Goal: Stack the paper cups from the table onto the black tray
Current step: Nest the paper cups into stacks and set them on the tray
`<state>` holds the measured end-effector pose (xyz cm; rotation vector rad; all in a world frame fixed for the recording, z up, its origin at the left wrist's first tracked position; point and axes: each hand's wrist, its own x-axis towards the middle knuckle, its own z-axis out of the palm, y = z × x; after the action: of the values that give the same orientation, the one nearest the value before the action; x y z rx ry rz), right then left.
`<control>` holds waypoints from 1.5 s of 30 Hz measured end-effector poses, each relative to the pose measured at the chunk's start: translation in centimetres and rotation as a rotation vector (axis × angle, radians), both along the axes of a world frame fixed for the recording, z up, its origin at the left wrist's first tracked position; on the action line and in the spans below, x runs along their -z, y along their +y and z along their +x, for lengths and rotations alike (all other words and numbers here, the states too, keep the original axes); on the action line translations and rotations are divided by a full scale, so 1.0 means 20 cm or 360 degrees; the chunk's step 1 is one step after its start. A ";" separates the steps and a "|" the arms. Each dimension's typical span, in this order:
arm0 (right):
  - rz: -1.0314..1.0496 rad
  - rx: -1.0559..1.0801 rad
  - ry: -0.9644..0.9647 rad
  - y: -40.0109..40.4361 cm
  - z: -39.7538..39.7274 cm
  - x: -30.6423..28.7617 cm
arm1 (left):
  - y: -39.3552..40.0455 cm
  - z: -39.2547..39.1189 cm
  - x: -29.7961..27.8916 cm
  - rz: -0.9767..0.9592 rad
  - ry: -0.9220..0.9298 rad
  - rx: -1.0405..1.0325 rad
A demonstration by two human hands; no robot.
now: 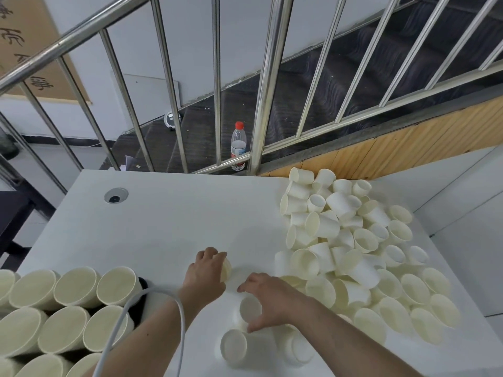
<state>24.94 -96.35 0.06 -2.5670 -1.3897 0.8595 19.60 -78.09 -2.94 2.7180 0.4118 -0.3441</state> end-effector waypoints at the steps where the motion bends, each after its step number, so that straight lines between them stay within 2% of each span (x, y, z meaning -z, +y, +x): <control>1: -0.0027 -0.0023 -0.0006 0.01 0.00 0.01 | 0.01 -0.01 0.00 -0.0004 0.0006 -0.0022; 5: -0.0087 -0.0063 -0.0001 0.03 -0.01 0.02 | 0.03 -0.04 0.01 -0.0018 0.0002 -0.0036; 9: -0.0025 0.0034 0.0015 0.05 0.02 0.04 | 0.04 -0.06 0.01 -0.0021 -0.0026 -0.0016; 12: 0.0113 0.0245 0.0000 0.06 0.06 0.03 | 0.05 -0.06 0.00 -0.0049 -0.0036 0.0017; 15: 0.0336 0.0650 0.0059 0.06 0.13 -0.01 | 0.06 -0.06 -0.01 -0.0082 -0.0068 0.0043; 19: 0.0762 0.1324 0.0456 0.05 0.18 -0.03 | 0.05 -0.04 -0.02 -0.0164 -0.0190 0.0066; 22: 0.1046 0.1656 0.0835 0.06 0.19 -0.07 | 0.04 -0.01 -0.04 -0.0278 -0.0325 0.0053; 27: 0.1236 0.1923 0.1360 0.07 0.22 -0.09 | 0.03 0.02 -0.08 -0.0623 -0.0527 -0.0049; 32: 0.1281 0.2064 0.1618 0.08 0.21 -0.09 | 0.02 0.02 -0.10 -0.0878 -0.0580 -0.0118; 35: 0.1163 0.2008 0.1439 0.09 0.21 -0.07 | 0.03 0.03 -0.10 -0.0839 -0.0599 -0.0113; 39: 0.1111 0.1782 0.0756 0.11 0.18 -0.06 | 0.03 0.03 -0.07 -0.0661 -0.0579 -0.0043; 42: 0.1115 0.1588 0.0632 0.14 0.17 -0.06 | 0.03 0.04 -0.05 -0.0498 -0.0557 0.0068; 45: 0.0973 0.1431 0.0567 0.17 0.17 -0.02 | 0.01 0.04 -0.04 -0.0371 -0.0532 0.0122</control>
<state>28.26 -92.92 0.47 -2.0487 -0.2396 0.5517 20.47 -77.95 -2.06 2.5020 0.1623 0.0441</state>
